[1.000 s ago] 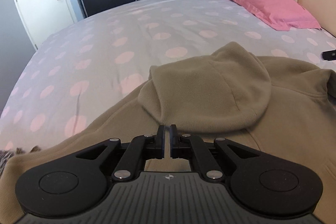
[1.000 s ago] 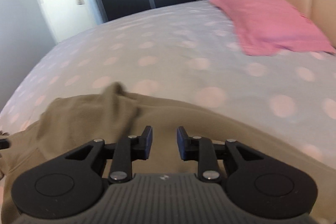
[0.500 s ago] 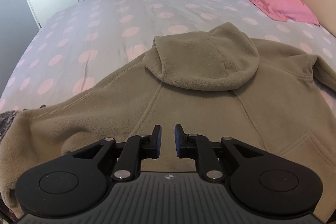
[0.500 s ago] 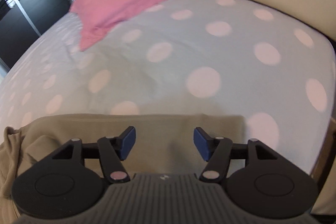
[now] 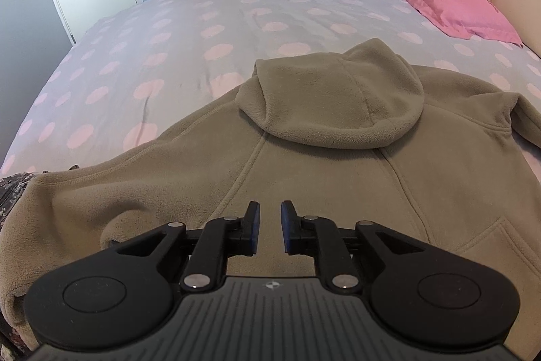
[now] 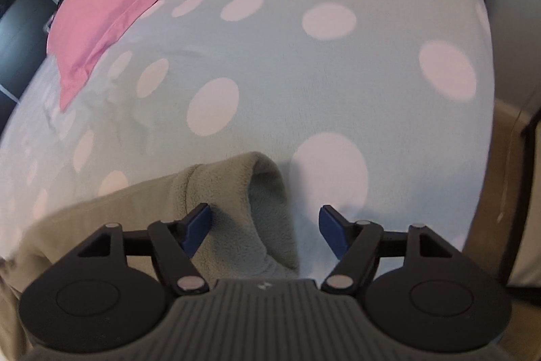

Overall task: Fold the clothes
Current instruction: 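Grasp the hoodie sleeve cuff with the right gripper and lift it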

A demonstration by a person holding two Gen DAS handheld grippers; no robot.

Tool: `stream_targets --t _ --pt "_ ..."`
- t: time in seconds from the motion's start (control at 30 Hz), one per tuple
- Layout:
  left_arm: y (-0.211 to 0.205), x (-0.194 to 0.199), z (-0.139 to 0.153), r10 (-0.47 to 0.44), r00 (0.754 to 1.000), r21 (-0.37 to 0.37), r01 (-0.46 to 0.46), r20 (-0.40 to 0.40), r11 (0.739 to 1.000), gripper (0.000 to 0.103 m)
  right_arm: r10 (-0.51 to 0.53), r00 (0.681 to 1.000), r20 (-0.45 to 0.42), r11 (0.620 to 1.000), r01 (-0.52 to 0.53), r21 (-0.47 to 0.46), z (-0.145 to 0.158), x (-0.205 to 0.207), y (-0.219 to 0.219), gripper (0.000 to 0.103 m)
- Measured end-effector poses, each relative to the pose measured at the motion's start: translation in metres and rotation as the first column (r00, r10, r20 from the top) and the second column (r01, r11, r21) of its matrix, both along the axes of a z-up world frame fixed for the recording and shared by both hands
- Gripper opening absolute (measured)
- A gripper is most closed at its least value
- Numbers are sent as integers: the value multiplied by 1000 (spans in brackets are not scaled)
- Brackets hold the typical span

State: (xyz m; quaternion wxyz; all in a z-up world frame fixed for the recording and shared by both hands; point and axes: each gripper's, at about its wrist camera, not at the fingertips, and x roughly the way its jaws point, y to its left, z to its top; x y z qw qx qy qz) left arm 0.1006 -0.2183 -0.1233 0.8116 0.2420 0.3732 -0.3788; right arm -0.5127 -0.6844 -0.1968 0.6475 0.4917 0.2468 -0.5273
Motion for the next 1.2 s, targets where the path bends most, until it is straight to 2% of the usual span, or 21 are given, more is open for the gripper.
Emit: stream_targets --t 0.13,0.2,0.33,0.37,0.4,0.43,0.47,0.5,0.6,0.7,0.77,0.87,0.97,1.07,1.2 --pt "-2 -1 -6 1 1000 15 -1 -7 1000 12 -46 994 103 997 39 73 -16 1 -5 73" --pt "-4 -2 -10 0 1000 28 0 -10 1000 12 -50 996 78 992 41 117 -28 7 -6 73" --pt "-6 -2 -14 -1 1000 40 1 -10 999 12 -26 1000 16 994 24 110 -33 18 -6 68" --pt "-6 -2 -13 0 1000 38 1 -10 999 12 -14 1000 -5 994 14 105 -32 22 -6 64" --pt "-6 -2 -13 0 1000 37 0 -11 999 12 -8 1000 -9 995 9 99 -30 24 -5 53" --pt "-7 -2 -13 1 1000 35 -1 -11 999 12 -3 1000 6 996 2 91 -29 24 -5 47" --pt "-7 -1 -13 2 1000 34 -1 -11 999 12 2 1000 21 996 -4 84 -27 24 -4 35" --pt "-7 -1 -13 2 1000 32 -2 -12 999 12 2 999 37 997 -5 82 -24 25 -3 27" --pt "-7 -1 -12 4 1000 27 -4 -12 1000 13 -14 998 59 998 10 57 -8 30 -1 25" --pt "-7 4 -9 13 999 12 -13 -40 1000 14 -11 994 106 999 15 -36 26 41 8 24" --pt "-7 8 -7 19 998 2 -19 -58 1000 14 45 996 71 990 -35 -138 58 61 12 24" --pt "-8 12 -4 23 997 -12 -24 -78 1000 14 129 992 -2 955 -125 -269 109 100 13 24" --pt "-8 15 0 21 997 -23 -22 -80 999 14 210 972 -104 905 -234 -356 168 146 7 24" --pt "-8 16 2 23 997 -5 -24 -72 1000 14 259 943 -211 836 -328 -439 226 198 8 24" --pt "-6 24 6 46 994 -14 -48 -97 999 14 303 915 -266 760 -400 -511 285 263 18 24"
